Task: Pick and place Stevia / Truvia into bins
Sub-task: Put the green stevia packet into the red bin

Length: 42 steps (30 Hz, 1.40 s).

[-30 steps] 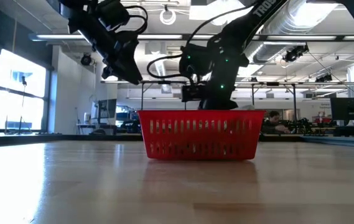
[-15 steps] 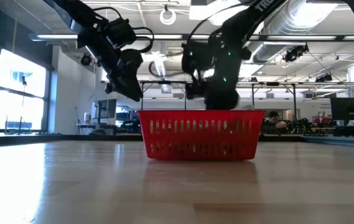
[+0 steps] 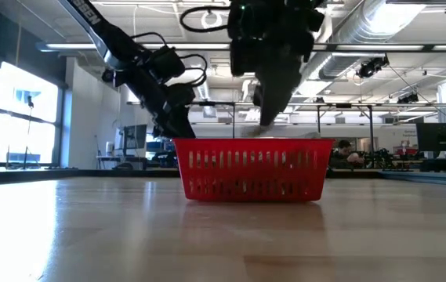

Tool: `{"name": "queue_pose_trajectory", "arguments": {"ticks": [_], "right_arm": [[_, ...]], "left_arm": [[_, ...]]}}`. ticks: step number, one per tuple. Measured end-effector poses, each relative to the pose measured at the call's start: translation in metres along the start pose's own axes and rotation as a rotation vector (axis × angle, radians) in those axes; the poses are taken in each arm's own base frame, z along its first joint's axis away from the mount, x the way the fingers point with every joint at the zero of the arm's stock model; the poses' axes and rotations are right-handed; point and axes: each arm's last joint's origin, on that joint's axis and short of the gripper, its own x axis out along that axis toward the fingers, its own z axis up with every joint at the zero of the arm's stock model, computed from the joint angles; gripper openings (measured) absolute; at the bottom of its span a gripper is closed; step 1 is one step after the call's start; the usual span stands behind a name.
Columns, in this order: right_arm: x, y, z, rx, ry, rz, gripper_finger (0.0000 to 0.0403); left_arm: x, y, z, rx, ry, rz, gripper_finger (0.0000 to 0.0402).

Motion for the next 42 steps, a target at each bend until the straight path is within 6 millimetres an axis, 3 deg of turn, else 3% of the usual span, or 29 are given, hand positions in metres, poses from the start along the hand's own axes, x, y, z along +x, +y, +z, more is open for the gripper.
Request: {"name": "queue_pose_trajectory", "arguments": {"ticks": [4,9,14,18,22,25,28,34,37,42], "right_arm": [[0.013,0.024,-0.003,-0.063,0.049,0.024,0.0077],[0.024,0.044,-0.007,-0.145,0.087,0.048,0.0106],[0.027,0.055,-0.011,-0.177,0.118,0.052,0.0110],[0.029,0.065,-0.015,-0.203,0.144,0.041,0.0111],[0.023,0.069,-0.020,-0.186,0.163,-0.106,0.0111],[0.011,0.066,-0.021,-0.158,0.148,-0.225,0.0111],[0.002,0.050,-0.025,-0.109,0.162,-0.294,0.0110],[0.020,0.003,-0.038,0.023,0.102,-0.177,0.0098],[0.033,0.001,-0.032,0.028,0.015,-0.113,0.0083],[0.054,0.021,-0.030,-0.060,0.037,-0.002,0.0072]], "left_arm": [[0.006,-0.003,-0.002,0.001,0.026,-0.007,0.0154],[0.010,-0.020,0.000,0.047,0.003,-0.037,0.0154],[0.014,-0.036,0.002,0.151,-0.031,0.043,0.0154],[0.014,-0.037,0.003,0.130,-0.037,0.073,0.0154],[0.013,-0.035,0.001,0.088,-0.014,0.108,0.0154],[0.013,-0.036,-0.005,0.065,0.040,0.096,0.0154],[0.013,-0.035,-0.010,0.022,0.095,0.101,0.0154],[0.012,-0.035,-0.015,0.011,0.143,0.111,0.0154],[0.012,-0.034,-0.015,0.011,0.144,0.112,0.0154],[0.012,-0.034,-0.015,0.012,0.145,0.113,0.0154]]}}
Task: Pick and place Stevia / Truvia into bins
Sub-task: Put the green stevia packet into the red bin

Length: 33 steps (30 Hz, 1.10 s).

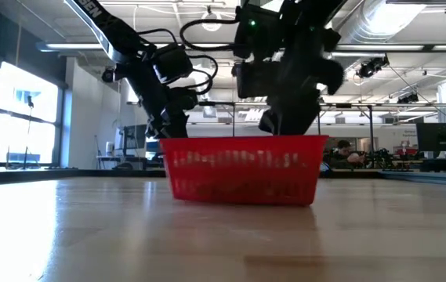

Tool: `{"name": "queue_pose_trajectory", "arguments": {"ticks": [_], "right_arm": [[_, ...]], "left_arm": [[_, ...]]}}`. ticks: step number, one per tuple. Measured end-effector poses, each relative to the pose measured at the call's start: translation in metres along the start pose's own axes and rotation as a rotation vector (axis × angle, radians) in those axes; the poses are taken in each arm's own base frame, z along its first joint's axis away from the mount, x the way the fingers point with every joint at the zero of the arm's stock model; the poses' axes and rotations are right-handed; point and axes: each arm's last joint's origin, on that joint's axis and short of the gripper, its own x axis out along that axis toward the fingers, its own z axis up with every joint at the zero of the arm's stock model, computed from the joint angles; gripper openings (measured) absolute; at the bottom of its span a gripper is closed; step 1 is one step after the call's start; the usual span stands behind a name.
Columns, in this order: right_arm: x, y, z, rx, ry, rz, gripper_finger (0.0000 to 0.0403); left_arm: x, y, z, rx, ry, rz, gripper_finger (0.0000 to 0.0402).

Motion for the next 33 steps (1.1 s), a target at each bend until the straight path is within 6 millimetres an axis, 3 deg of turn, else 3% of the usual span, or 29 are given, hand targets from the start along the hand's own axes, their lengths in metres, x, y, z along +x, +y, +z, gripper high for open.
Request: {"name": "queue_pose_trajectory", "arguments": {"ticks": [4,12,22,28,33], "right_arm": [[0.004,0.012,-0.001,-0.043,0.016,0.030,0.0085],[0.001,0.005,-0.003,-0.050,0.020,-0.068,0.0157],[0.020,-0.004,-0.021,-0.052,0.004,-0.168,0.0253],[0.030,-0.005,-0.032,-0.056,-0.017,-0.166,0.0254],[0.032,-0.006,-0.036,-0.037,-0.010,-0.186,0.0205]], "left_arm": [[0.000,0.000,0.000,0.004,0.000,0.001,0.0154],[0.000,0.000,0.001,0.006,-0.012,0.002,0.0154],[0.000,0.000,0.001,0.006,-0.007,0.003,0.0154],[0.000,0.000,0.001,0.010,-0.007,0.003,0.0154],[0.000,0.000,0.001,0.029,-0.007,0.013,0.0154]]}}
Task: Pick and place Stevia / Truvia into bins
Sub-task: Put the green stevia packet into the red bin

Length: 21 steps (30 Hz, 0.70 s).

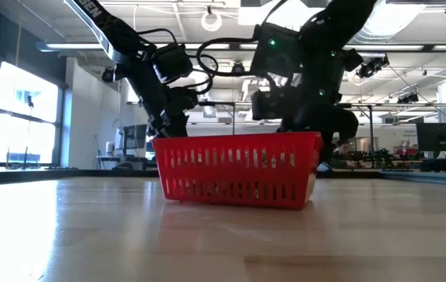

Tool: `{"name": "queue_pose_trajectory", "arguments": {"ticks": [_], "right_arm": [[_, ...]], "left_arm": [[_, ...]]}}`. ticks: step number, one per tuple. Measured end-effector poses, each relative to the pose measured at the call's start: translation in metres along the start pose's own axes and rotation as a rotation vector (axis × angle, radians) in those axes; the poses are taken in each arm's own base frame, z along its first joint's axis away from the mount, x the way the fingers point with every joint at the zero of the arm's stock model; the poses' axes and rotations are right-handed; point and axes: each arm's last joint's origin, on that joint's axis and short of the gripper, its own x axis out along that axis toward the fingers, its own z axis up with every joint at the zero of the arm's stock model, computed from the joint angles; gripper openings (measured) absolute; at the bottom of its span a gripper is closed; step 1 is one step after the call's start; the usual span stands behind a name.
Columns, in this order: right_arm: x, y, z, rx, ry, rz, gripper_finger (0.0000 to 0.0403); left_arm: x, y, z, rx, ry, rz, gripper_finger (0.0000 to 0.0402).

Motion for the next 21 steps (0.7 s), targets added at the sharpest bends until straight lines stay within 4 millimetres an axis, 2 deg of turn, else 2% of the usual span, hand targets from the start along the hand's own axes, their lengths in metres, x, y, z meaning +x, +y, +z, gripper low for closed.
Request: {"name": "queue_pose_trajectory", "arguments": {"ticks": [9,13,16,19,21], "right_arm": [[-0.001,-0.013,0.001,0.087,-0.002,-0.062,0.0015],[-0.015,-0.016,0.007,0.108,0.025,-0.106,0.0017],[-0.042,-0.014,0.023,0.098,-0.020,-0.097,0.0005],[-0.069,-0.007,0.037,0.075,-0.084,-0.004,0.0008],[-0.081,0.000,0.046,0.054,-0.121,0.102,0.0007]], "left_arm": [[0.000,0.000,0.000,0.000,0.000,0.005,0.0154],[0.000,0.000,0.000,0.000,0.000,0.004,0.0154],[0.000,0.000,0.000,0.000,-0.001,0.004,0.0154],[0.000,0.000,0.000,0.000,-0.001,0.004,0.0154],[0.000,0.000,0.001,0.001,-0.010,0.003,0.0154]]}}
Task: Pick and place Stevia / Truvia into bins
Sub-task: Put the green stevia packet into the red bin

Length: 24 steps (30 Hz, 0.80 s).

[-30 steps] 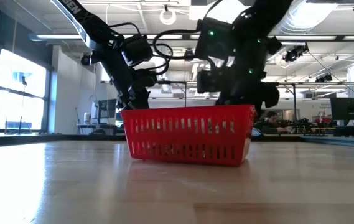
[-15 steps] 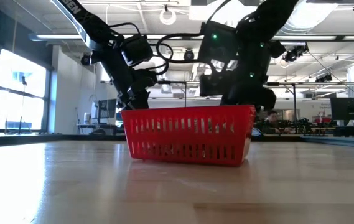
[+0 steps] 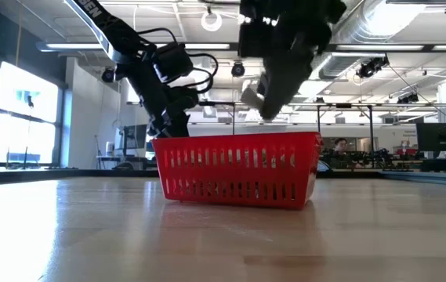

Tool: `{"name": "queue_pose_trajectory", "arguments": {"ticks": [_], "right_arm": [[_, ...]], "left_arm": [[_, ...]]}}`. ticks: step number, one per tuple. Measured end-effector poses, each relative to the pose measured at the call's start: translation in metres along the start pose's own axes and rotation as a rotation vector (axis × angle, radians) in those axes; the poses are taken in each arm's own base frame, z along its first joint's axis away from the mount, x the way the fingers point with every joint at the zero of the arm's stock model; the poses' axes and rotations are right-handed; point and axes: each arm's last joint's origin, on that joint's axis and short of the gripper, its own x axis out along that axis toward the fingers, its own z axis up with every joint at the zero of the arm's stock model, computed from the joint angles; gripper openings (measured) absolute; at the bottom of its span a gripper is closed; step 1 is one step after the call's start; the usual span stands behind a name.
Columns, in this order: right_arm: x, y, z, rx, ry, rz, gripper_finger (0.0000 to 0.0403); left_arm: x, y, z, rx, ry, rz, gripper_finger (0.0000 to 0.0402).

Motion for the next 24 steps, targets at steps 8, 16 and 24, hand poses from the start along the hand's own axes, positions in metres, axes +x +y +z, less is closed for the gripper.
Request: {"name": "queue_pose_trajectory", "arguments": {"ticks": [8,16,24], "right_arm": [[0.016,0.039,-0.005,-0.131,0.086,0.220,0.0012],[0.033,0.075,-0.007,-0.238,0.060,0.243,0.0025],[0.033,0.072,-0.010,-0.146,0.099,0.191,0.0181]], "left_arm": [[0.000,-0.001,0.007,0.006,-0.069,-0.030,0.0154],[-0.001,-0.003,0.008,0.000,-0.076,-0.085,0.0155],[-0.003,-0.006,0.015,-0.042,-0.086,-0.093,0.0229]]}}
